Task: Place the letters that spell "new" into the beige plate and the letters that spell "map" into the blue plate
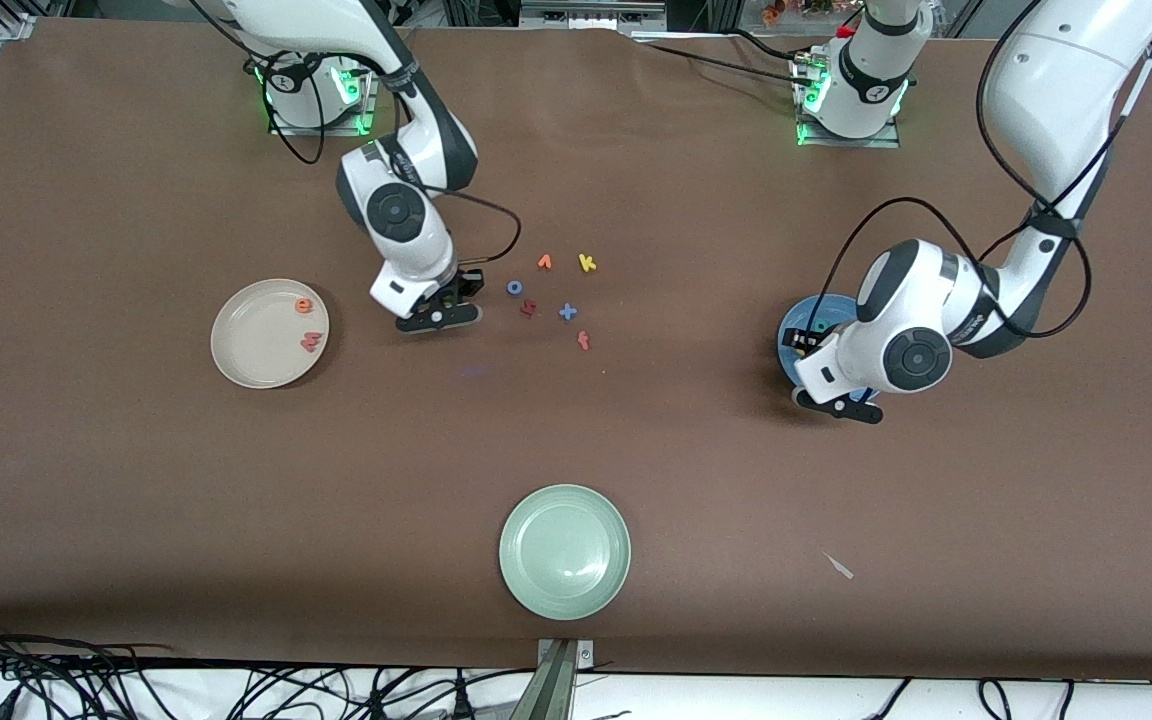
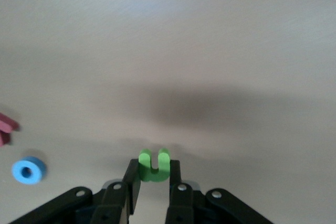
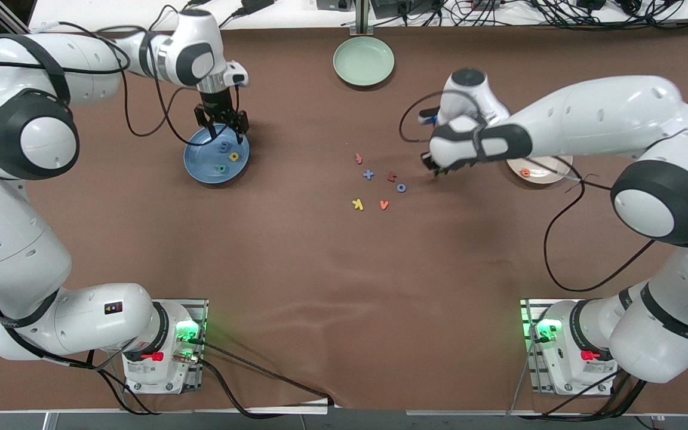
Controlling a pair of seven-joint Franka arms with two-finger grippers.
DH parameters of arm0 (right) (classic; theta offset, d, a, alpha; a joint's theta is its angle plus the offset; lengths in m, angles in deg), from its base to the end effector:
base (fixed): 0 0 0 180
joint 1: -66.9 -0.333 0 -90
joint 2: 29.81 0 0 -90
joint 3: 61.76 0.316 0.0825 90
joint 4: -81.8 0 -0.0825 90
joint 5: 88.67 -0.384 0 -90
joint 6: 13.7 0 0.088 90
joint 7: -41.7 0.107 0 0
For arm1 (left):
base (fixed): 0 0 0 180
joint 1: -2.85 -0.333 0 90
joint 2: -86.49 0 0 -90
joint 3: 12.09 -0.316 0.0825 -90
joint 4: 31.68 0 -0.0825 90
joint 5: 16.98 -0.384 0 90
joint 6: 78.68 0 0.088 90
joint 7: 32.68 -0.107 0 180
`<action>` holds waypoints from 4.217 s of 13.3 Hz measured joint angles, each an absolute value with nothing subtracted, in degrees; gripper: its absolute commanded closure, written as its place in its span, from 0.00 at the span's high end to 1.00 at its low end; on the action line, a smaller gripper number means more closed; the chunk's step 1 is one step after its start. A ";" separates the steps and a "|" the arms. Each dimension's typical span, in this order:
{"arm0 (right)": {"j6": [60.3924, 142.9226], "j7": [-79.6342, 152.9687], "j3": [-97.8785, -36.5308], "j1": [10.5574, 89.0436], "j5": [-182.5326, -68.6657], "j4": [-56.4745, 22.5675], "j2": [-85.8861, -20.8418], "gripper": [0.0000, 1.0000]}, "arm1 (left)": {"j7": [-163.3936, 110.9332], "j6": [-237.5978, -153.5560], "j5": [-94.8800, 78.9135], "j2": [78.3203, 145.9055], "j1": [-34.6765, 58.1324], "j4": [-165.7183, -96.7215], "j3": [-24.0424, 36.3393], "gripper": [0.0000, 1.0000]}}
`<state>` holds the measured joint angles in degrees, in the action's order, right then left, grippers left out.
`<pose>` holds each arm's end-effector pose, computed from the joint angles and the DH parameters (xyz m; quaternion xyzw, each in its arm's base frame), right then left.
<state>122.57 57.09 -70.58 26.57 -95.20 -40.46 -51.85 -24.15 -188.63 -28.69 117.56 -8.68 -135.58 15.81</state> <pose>0.4762 0.2926 0.2155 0.9927 0.1000 -0.0641 0.0197 0.5879 -0.1414 0.2459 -0.9764 0.1121 0.1847 0.0024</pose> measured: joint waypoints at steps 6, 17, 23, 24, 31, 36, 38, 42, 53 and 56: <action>109.42 35.79 -87.80 27.76 -95.20 -39.03 -49.11 0.04 | -24.00 -168.99 -28.68 106.32 -8.52 -117.52 20.35 1.00; 86.19 34.65 -90.04 31.65 -95.26 -21.88 -52.71 1.00 | -24.11 -169.58 -15.35 94.34 9.84 -117.79 -8.91 1.00; 73.86 34.62 -90.53 31.57 -95.25 -11.44 -49.52 1.00 | -24.16 -174.12 -19.28 85.58 7.87 -128.37 -8.22 1.00; 73.68 34.60 -90.65 31.64 -95.23 -11.10 -48.33 1.00 | -24.16 -174.15 -19.28 85.50 7.35 -128.59 -7.76 1.00; 74.55 34.68 -70.80 50.35 -85.29 -10.72 -38.73 1.00 | -24.16 -173.48 -19.53 85.75 6.83 -129.03 -7.31 1.00; 75.15 34.92 -69.57 55.84 -87.67 -11.39 -33.27 1.00 | -24.16 -173.33 -19.56 85.75 6.81 -128.98 -6.98 1.00; 76.38 35.29 -69.52 56.18 -87.66 -11.82 -33.17 1.00 | -24.16 -173.20 -19.57 85.75 6.81 -128.98 -6.93 1.00; 78.06 37.50 -69.51 56.42 -86.68 -12.20 -33.05 1.00 | -24.16 -172.97 -19.61 85.75 6.50 -128.98 -6.94 1.00; 78.02 38.75 -66.16 61.29 -86.68 -12.15 -31.27 1.00 | -24.16 -172.57 -19.62 85.74 6.46 -128.98 -6.65 1.00; 77.96 38.77 -65.68 61.67 -86.70 -12.24 -31.07 1.00 | -24.16 -172.53 -19.62 85.75 6.42 -128.98 -6.68 1.00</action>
